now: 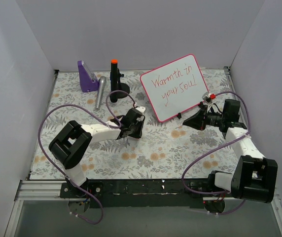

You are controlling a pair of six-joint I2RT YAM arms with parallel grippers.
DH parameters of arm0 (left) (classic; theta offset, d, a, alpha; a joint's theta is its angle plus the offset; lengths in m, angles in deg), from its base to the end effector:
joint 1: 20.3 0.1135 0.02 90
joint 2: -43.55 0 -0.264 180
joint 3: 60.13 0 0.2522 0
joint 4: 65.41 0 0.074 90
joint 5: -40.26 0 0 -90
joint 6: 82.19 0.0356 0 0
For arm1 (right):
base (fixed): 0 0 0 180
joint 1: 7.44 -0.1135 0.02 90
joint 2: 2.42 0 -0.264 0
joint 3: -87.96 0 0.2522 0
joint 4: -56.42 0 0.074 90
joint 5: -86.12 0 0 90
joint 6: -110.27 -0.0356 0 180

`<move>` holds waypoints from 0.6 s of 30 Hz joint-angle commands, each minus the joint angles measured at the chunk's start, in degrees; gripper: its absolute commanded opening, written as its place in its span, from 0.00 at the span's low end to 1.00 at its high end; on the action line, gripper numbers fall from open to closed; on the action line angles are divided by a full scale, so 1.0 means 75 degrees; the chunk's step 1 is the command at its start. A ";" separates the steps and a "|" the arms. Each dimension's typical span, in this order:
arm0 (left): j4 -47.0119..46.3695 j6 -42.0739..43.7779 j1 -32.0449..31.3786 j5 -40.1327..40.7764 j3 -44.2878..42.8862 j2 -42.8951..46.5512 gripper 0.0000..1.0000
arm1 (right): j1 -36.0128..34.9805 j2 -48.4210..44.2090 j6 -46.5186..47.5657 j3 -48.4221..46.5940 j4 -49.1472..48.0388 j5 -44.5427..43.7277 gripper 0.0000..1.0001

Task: Write a sentence on the whiteboard
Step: Insert the pen cap into the whiteboard marker.

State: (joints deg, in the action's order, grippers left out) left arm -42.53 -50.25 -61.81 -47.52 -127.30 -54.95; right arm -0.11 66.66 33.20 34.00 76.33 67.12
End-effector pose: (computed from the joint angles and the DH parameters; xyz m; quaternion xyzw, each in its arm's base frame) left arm 0.2544 -0.2233 0.1546 -0.1428 0.9407 -0.2227 0.2124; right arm 0.2416 0.0029 0.2452 -0.3030 0.7083 0.4410 0.4605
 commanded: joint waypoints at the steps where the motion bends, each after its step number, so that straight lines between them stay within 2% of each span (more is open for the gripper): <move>1: -0.0090 0.0511 -0.0733 -0.0390 0.0640 -0.0074 0.06 | -0.0379 0.0082 -0.1617 0.0473 -0.1897 -0.0993 0.01; 6: -0.0478 0.0780 -0.1307 -0.0202 0.0968 0.0312 0.06 | -0.0649 0.0211 -0.2496 0.0884 -0.2810 -0.1766 0.01; 9: -0.0514 0.0933 -0.1472 -0.0261 0.0992 0.0430 0.06 | -0.0778 0.0433 -0.2708 0.0931 -0.2906 -0.1873 0.01; 18: 0.0646 0.1320 -0.1601 -0.0284 0.0313 0.0430 0.08 | -0.1212 0.0821 -0.2743 0.0884 -0.2895 -0.1815 0.01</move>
State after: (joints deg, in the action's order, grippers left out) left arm -46.79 -42.71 -73.35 -48.92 -123.21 -52.24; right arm -7.26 72.67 13.50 40.97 57.69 53.40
